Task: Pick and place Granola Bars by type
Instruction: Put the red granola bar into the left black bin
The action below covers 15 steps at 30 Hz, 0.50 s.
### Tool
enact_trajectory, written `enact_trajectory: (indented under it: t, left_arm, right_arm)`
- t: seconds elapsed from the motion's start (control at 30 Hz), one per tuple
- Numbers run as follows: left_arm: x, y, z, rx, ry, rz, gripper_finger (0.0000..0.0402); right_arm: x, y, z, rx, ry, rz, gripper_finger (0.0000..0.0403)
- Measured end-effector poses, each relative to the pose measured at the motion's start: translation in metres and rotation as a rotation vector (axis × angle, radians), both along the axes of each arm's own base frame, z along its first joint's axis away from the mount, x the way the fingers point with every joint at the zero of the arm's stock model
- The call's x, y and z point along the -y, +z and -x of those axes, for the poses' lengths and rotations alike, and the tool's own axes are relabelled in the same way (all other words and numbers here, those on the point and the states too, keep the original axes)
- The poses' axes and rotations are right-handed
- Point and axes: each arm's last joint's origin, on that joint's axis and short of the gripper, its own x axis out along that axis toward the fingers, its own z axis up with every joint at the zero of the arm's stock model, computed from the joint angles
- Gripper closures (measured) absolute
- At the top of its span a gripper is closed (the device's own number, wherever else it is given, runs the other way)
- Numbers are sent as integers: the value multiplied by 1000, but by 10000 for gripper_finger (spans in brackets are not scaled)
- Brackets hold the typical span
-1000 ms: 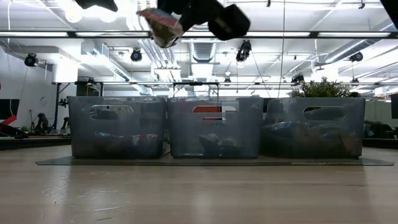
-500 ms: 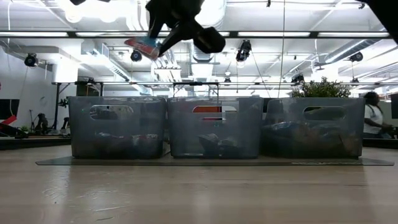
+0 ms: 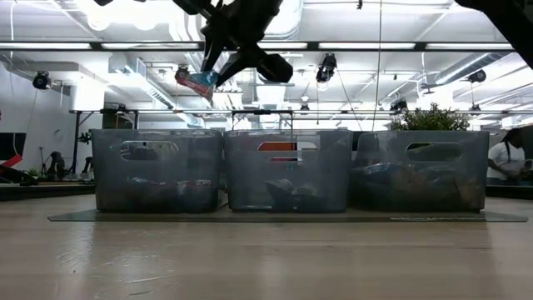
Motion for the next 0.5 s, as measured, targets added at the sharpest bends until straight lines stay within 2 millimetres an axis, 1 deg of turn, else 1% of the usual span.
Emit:
enact_trajectory:
  t: [0.17,0.5]
  left_arm:
    - [0,0,0,0,9,-6,402]
    - [-1,0,0,1,23,-14,402]
  right_arm:
    - [6,0,0,2,-4,6,344]
    - [6,-6,-5,42,10,6,344]
